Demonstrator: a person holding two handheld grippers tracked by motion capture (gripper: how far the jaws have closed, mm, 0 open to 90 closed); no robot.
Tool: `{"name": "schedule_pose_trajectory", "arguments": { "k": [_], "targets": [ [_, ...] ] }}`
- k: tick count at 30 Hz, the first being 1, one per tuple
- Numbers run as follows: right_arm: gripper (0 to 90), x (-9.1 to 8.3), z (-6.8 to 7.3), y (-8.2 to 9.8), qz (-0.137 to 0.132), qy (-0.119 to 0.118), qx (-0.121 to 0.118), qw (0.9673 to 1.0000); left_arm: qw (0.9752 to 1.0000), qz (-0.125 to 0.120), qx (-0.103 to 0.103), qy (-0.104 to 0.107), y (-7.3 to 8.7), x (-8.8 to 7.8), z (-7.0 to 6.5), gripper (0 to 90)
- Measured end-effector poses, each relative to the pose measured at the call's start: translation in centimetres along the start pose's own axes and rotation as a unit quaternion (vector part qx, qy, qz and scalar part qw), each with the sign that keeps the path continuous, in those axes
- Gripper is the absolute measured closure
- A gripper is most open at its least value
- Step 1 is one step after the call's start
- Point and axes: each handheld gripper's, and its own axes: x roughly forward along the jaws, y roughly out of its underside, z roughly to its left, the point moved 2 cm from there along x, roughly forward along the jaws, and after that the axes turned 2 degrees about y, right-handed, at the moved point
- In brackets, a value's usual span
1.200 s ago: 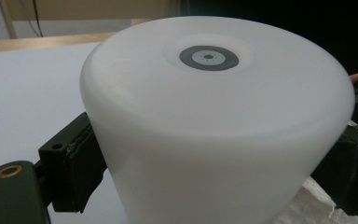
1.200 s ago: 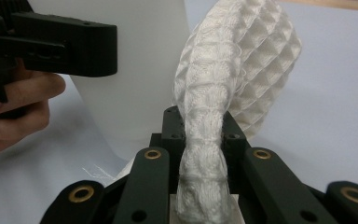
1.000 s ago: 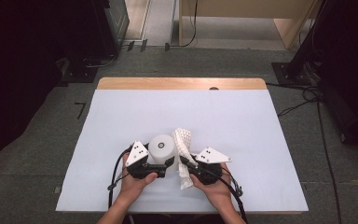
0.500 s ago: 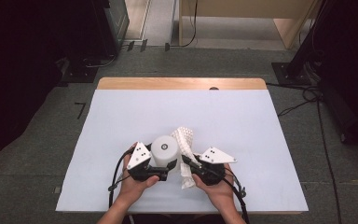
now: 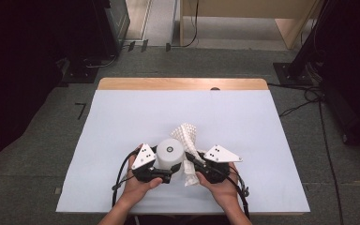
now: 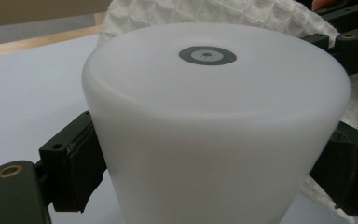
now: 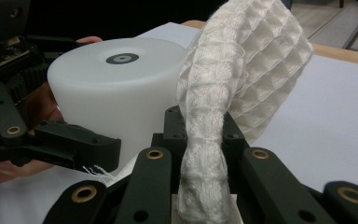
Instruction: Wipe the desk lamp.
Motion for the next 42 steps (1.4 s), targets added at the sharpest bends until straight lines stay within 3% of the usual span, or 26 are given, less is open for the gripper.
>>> {"name": "schedule_pose_trajectory", "arguments": {
  "k": [3,10,12,13,17,21,23,25,28,32,34,36,39,42],
  "targets": [
    [79.0,0.3,-0.1,0.4,0.007,-0.001,0.003,1.0000,1.0000,-0.006,-0.006,0.001,0.0,-0.2,0.3,8.7],
    [78.4,2.0,0.2,1.9,0.052,-0.015,0.007,0.9985,0.9997,-0.018,-0.010,-0.013,0.0,-0.9,1.3,8.7],
    [78.2,2.0,-0.1,1.9,0.046,-0.010,0.012,0.9988,0.9992,-0.006,0.014,-0.038,0.4,-0.6,1.5,8.7],
    [78.2,1.9,-0.3,1.9,0.041,-0.008,0.016,0.9990,0.9989,-0.002,0.015,-0.044,0.6,-0.5,1.6,8.7],
    [78.4,1.2,-1.1,1.5,0.027,0.006,0.021,0.9994,0.9989,-0.002,0.010,-0.046,1.1,-0.4,1.8,8.6],
    [78.4,0.9,-1.6,1.4,0.022,0.013,0.027,0.9993,0.9981,-0.007,0.029,-0.053,1.5,-0.3,1.4,8.4],
    [78.4,0.8,-1.6,1.3,0.022,0.013,0.027,0.9993,0.9981,-0.007,0.023,-0.057,1.6,-0.3,1.3,7.8],
    [78.4,0.9,-1.6,1.4,0.022,0.012,0.026,0.9994,0.9979,0.000,0.000,-0.065,1.5,-0.2,1.2,3.9],
    [78.3,1.0,-1.6,1.5,0.024,0.010,0.027,0.9993,0.9946,-0.005,-0.029,-0.099,1.2,-0.3,0.6,0.0],
    [78.2,1.0,-1.7,1.6,0.025,0.012,0.031,0.9991,0.9872,0.001,-0.033,-0.156,1.3,0.3,-0.6,0.0],
    [78.2,0.9,-1.7,1.6,0.025,0.012,0.030,0.9992,0.9850,0.009,-0.034,-0.169,1.4,0.6,-0.8,0.6],
    [78.1,1.0,-1.7,1.7,0.026,0.012,0.030,0.9991,0.9854,0.005,-0.026,-0.168,1.4,0.7,-0.9,6.9],
    [78.1,1.2,-1.7,1.8,0.030,0.011,0.031,0.9990,0.9868,0.006,-0.018,-0.161,1.4,0.6,-0.6,8.3],
    [78.1,1.4,-1.5,1.9,0.033,0.007,0.029,0.9990,0.9905,0.004,-0.027,-0.135,1.3,0.2,0.2,8.5]
  ]
}}
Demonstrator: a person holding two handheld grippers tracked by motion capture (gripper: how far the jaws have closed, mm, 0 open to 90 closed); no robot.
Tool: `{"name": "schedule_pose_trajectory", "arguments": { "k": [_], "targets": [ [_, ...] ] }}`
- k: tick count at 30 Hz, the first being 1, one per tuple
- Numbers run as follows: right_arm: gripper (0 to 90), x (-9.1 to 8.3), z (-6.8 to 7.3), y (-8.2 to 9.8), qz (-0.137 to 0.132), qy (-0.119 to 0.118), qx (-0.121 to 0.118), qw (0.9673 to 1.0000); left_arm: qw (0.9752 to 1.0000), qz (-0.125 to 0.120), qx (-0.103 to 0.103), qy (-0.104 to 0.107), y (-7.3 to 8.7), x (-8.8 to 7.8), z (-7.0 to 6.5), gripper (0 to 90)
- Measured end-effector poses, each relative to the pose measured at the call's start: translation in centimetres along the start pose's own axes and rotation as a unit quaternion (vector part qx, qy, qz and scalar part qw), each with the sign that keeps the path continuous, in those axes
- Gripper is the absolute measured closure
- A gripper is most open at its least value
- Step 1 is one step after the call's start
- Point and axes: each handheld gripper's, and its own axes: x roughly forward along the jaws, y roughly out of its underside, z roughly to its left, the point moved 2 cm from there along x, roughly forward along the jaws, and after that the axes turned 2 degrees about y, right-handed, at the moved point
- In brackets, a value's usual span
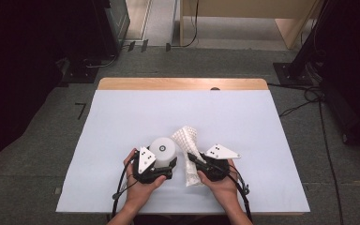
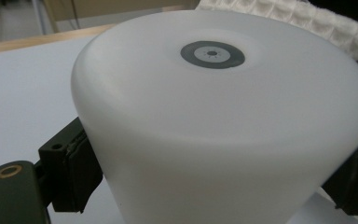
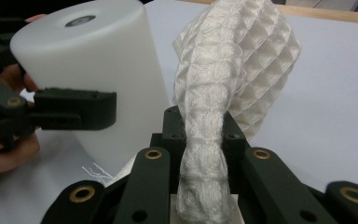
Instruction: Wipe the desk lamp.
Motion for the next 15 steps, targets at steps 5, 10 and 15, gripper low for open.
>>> {"name": "schedule_pose_trajectory", "arguments": {
  "k": [5,10,15],
  "targets": [
    [78.2,0.5,1.0,0.2,0.007,-0.010,-0.010,0.9999,0.9941,-0.037,-0.032,0.097,-1.1,-1.1,1.9,8.6],
    [78.5,0.9,2.3,0.4,0.010,-0.020,-0.021,0.9995,0.9914,-0.030,-0.015,0.126,-1.6,-1.5,2.2,8.6],
    [79.0,-0.2,2.7,-0.7,-0.016,-0.024,-0.031,0.9991,0.9913,0.001,0.006,0.131,-1.1,-0.7,1.4,8.7]
  ]
}}
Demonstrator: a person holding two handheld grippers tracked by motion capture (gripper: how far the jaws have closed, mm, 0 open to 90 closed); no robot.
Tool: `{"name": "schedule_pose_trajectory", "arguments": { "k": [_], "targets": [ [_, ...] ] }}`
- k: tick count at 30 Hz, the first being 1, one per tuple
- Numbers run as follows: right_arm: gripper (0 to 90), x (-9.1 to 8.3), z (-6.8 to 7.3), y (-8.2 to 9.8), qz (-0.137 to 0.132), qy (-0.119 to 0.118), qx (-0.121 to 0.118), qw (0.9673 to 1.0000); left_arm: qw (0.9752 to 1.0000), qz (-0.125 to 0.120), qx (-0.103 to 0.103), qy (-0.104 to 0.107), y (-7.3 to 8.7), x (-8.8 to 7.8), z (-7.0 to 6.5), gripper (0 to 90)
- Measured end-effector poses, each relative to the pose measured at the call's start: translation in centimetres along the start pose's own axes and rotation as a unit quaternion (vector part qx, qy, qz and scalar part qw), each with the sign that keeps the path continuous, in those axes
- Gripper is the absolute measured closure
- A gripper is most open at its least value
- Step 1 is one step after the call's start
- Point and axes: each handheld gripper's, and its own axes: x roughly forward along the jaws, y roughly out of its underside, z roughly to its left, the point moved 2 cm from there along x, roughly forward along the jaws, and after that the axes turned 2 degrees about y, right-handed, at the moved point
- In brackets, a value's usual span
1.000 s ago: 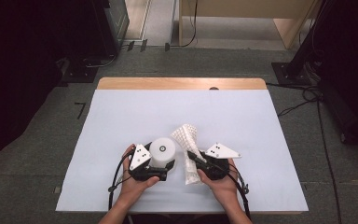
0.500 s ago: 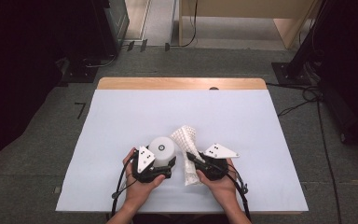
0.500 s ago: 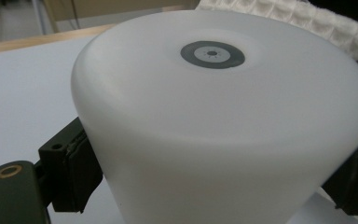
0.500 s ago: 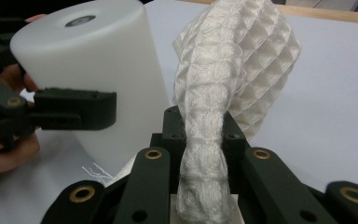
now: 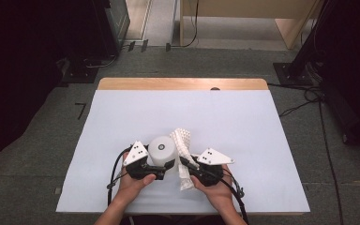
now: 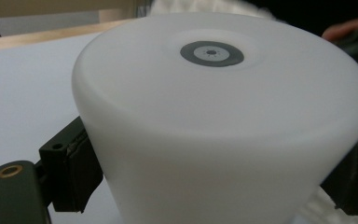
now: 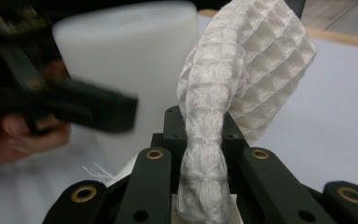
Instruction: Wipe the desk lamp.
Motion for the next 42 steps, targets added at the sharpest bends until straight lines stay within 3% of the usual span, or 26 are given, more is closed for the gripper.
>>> {"name": "schedule_pose_trajectory", "arguments": {
  "k": [3,7,13,16,21,25,28,34,39,42],
  "targets": [
    [79.1,-1.1,0.1,-1.0,-0.023,0.000,-0.003,0.9997,0.9998,0.013,0.012,-0.004,0.2,0.5,-0.4,8.7],
    [79.1,-1.5,0.3,-1.5,-0.030,-0.001,-0.012,0.9995,0.9999,0.003,0.011,-0.003,-0.1,0.2,-0.3,8.6],
    [79.1,0.9,-0.3,1.0,0.027,-0.009,0.005,0.9996,0.9999,-0.015,0.000,-0.003,-0.6,-0.8,0.3,8.7],
    [79.1,1.3,-0.4,1.3,0.035,-0.008,0.009,0.9993,0.9999,-0.013,0.001,-0.001,-0.5,-0.7,0.4,8.7],
    [79.0,0.0,-0.2,0.0,0.003,-0.008,0.003,1.0000,0.9999,0.008,0.010,-0.005,0.2,0.2,0.1,8.7],
    [79.0,-0.9,-0.3,-0.7,-0.025,-0.017,-0.003,0.9995,0.9999,0.008,0.014,-0.004,0.2,0.4,0.0,8.7],
    [79.0,-0.3,-0.7,-0.1,-0.008,-0.015,0.000,0.9999,0.9995,0.009,0.026,-0.015,0.3,0.4,0.0,8.7],
    [78.9,0.2,-1.9,0.8,0.004,-0.002,0.018,0.9998,0.9953,0.022,0.078,-0.052,0.9,0.6,-0.1,8.6],
    [78.9,-0.2,-2.8,0.9,-0.002,0.007,0.032,0.9995,0.9966,0.015,0.070,-0.040,1.2,0.4,0.3,8.4],
    [78.9,-0.2,-3.0,1.1,0.001,0.008,0.039,0.9992,0.9947,-0.002,0.078,-0.066,1.5,0.1,0.1,6.3]
  ]
}}
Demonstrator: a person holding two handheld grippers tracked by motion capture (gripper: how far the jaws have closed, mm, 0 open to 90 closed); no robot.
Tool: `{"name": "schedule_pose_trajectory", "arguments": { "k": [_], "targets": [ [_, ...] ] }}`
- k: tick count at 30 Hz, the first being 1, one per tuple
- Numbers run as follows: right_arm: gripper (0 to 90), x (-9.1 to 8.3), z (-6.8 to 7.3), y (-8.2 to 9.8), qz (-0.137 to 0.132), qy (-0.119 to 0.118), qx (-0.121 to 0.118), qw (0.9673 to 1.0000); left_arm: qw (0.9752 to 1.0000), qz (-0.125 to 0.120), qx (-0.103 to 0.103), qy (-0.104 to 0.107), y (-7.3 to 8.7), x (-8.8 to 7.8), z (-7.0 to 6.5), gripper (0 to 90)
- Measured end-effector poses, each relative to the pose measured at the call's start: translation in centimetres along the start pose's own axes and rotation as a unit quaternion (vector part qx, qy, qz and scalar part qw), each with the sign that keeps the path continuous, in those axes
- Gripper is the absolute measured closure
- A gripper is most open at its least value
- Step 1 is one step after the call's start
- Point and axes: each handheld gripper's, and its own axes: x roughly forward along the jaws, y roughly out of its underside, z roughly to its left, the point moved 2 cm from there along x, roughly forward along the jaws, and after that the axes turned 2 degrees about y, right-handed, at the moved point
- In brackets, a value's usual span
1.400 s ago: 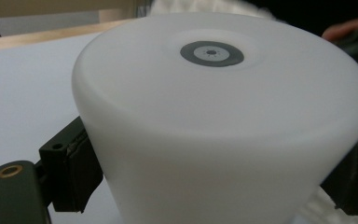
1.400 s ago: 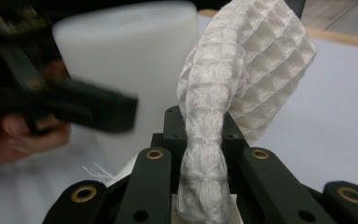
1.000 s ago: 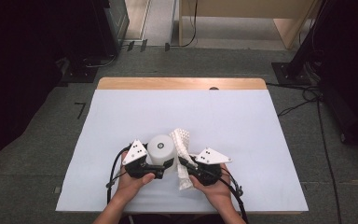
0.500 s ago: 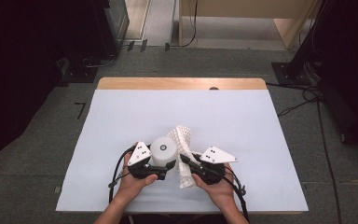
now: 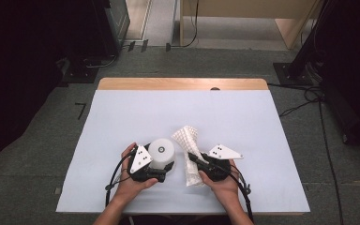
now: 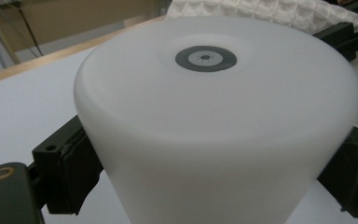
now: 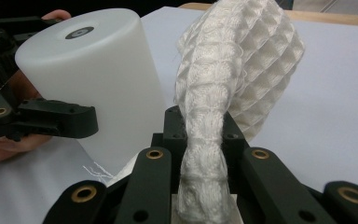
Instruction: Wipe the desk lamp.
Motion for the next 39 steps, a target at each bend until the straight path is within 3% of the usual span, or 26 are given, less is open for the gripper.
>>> {"name": "schedule_pose_trajectory", "arguments": {
  "k": [5,7,9,12,13,17,20,23,26,33,39],
  "targets": [
    [78.9,0.1,-0.2,0.1,0.003,-0.005,0.005,1.0000,0.9984,0.009,-0.038,-0.040,0.1,0.1,-0.8,1.8],
    [78.9,0.1,-0.2,0.1,0.003,-0.004,0.006,1.0000,0.9961,0.015,-0.053,-0.068,0.1,0.3,-1.4,1.8],
    [78.8,0.1,-0.3,0.2,0.003,-0.003,0.008,1.0000,0.9920,0.018,-0.065,-0.107,0.2,0.6,-2.2,2.2],
    [78.8,0.4,-0.3,0.5,0.010,-0.002,0.008,0.9999,0.9884,0.038,-0.060,-0.134,0.4,1.2,-2.9,4.4],
    [78.8,0.5,-0.3,0.6,0.013,-0.001,0.007,0.9999,0.9883,0.035,-0.062,-0.135,0.4,1.1,-2.9,6.8],
    [78.8,0.8,0.0,0.8,0.019,-0.002,0.001,0.9998,0.9911,0.033,-0.074,-0.105,0.3,0.9,-1.9,8.4],
    [78.8,0.9,0.2,0.8,0.018,-0.005,-0.001,0.9998,0.9942,0.008,-0.096,-0.047,0.1,0.3,-0.4,8.5],
    [78.8,0.9,0.7,0.7,0.017,-0.008,-0.003,0.9998,0.9927,-0.044,-0.112,0.007,-0.5,-0.9,1.0,8.5],
    [78.8,1.2,1.6,0.7,0.019,-0.015,-0.011,0.9996,0.9909,-0.056,-0.115,0.044,-1.0,-1.4,1.7,8.4],
    [79.0,1.1,3.1,0.2,0.016,-0.017,-0.036,0.9991,0.9935,-0.034,-0.089,0.062,-1.2,-1.0,1.1,8.5],
    [79.1,-0.4,3.5,-1.3,-0.017,-0.015,-0.042,0.9989,0.9957,0.004,-0.068,0.062,-0.7,0.2,0.0,8.6]
  ]
}}
